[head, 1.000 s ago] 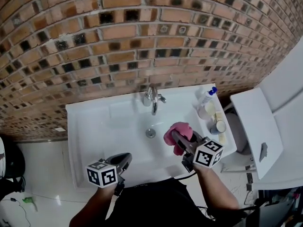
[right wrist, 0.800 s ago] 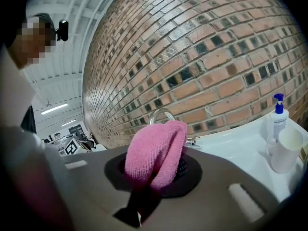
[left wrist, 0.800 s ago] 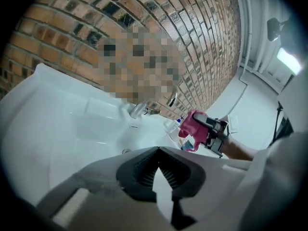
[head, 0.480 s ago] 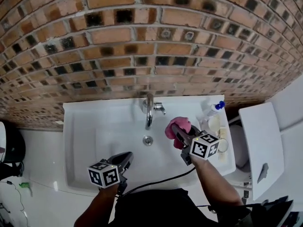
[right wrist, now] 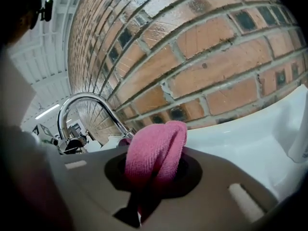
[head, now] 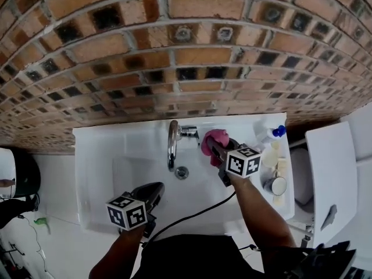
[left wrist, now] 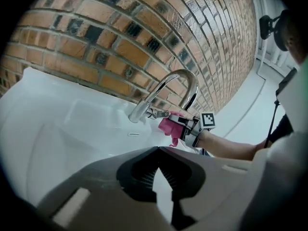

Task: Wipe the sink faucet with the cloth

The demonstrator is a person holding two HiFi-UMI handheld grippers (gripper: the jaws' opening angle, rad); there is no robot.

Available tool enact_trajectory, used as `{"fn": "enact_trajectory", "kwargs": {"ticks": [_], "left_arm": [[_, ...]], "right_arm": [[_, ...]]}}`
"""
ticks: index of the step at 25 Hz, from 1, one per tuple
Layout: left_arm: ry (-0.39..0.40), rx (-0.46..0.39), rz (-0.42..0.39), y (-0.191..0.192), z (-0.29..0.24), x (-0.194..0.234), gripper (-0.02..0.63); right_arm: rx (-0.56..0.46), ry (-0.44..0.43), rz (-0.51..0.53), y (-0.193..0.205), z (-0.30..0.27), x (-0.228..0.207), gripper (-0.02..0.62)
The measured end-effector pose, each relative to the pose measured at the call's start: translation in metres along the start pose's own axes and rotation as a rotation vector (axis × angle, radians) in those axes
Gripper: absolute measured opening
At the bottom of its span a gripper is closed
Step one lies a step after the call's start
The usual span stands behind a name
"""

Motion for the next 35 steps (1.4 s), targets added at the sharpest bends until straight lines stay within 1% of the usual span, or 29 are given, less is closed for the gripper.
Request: {"fn": "enact_trajectory", "kwargs": {"ticks": [7,14,19,24,29,35], "left_arm": [[-0.008,0.05,0.014,0.0,-0.017,0.003,0.005],[-0.006,0.076,0.031,0.0,-0.023,0.009,0.005],[0.004,0.09,0.027,0.002,-0.022,0.009,0.004],[0.016,0.096,0.017,0.005,-0.019,0.007,0.004],[0.028,0.091,0.003,0.006,-0.015,0.003,0.004],[0.046,0.083,-0.013,0.008,-0.012,-0.004,0.004]], "right_arm": [[0.018,-0.04,-0.027,-0.008,-0.036,-0.011,0.067],[0.036,-0.068,-0.04,-0.011,-0.058,-0.012,0.067],[0.013,-0.089,-0.079,-0.013,-0.053,-0.007,0.067],[-0.019,-0.129,-0.12,-0.015,-0.045,0.002,0.067],[-0.043,-0.143,-0.121,-0.017,-0.037,0.018,0.067],[-0.066,-0.131,-0.091,-0.016,-0.025,0.033,0.067]]}}
Point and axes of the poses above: the fingertips, and each gripper's own axes: z backward along the fingers, x to its left, y out of its underside, the point moved 9 cm from there along z, backward along the fingers, and after that the axes turned 6 degrees about -z, right-handed, at the moved point
